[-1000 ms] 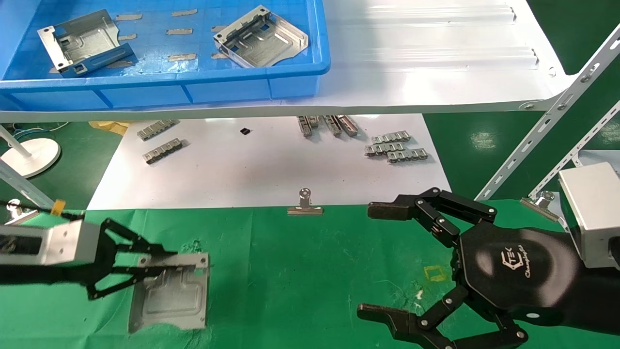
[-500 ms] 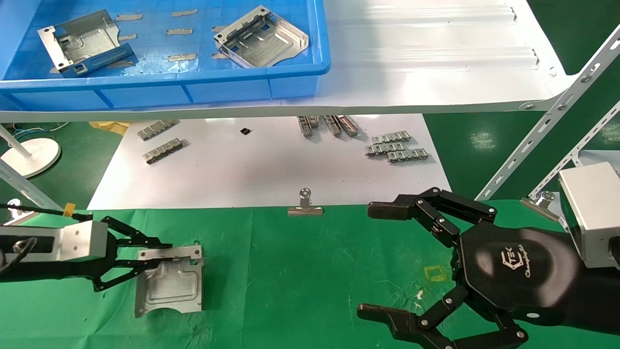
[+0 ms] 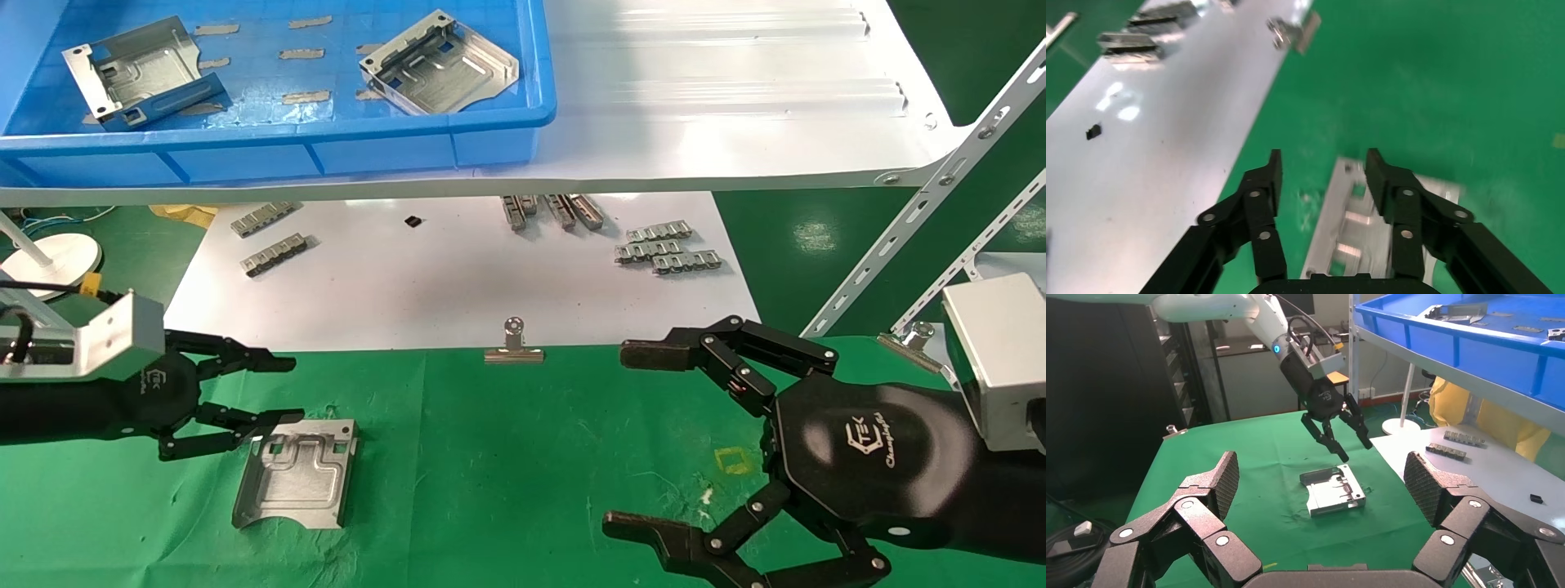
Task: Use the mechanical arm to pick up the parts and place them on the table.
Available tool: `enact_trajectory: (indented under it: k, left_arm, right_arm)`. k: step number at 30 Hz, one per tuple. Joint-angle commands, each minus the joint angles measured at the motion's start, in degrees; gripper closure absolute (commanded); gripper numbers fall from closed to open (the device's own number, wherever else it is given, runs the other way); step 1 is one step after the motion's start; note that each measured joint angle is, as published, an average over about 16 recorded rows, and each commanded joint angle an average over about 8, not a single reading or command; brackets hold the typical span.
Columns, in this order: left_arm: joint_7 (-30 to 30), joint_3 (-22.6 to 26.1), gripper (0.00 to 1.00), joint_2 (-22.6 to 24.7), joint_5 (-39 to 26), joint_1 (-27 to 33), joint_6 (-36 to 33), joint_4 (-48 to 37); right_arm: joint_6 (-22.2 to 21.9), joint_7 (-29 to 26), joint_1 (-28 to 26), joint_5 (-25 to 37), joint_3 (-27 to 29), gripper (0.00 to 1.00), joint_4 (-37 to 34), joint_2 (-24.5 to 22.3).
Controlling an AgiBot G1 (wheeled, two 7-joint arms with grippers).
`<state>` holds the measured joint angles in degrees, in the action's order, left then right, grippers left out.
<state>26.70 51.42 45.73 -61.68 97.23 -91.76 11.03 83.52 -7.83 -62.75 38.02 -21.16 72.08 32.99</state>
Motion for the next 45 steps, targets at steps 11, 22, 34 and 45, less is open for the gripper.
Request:
enact_trajectory:
  k: [11, 22, 34, 45]
  left_arm:
    - [-3.26, -0.29, 0.0, -0.71, 2.49, -1.14, -0.27, 1.88]
    - [-7.44, -4.74, 0.0, -1.96, 4.54, -5.43, 0.54, 9.45]
    - [-14.33, -11.77, 0.0, -3.97, 8.05, -12.36, 1.81, 21.63]
    - [-20.66, -18.24, 0.0, -5.81, 11.27, -18.74, 2.98, 32.83]
  right_arm:
    - [-0.01, 0.0, 0.01, -0.01, 0.0, 0.0, -0.01, 0.0]
    - [0.0, 0.0, 0.0, -0.02, 0.0, 0.0, -0.02, 0.0]
    - [0.0, 0.01, 0.0, -0.02, 0.0, 0.0, -0.02, 0.0]
    - [-0.01, 0.01, 0.0, -0.02, -0.01, 0.0, -0.02, 0.0]
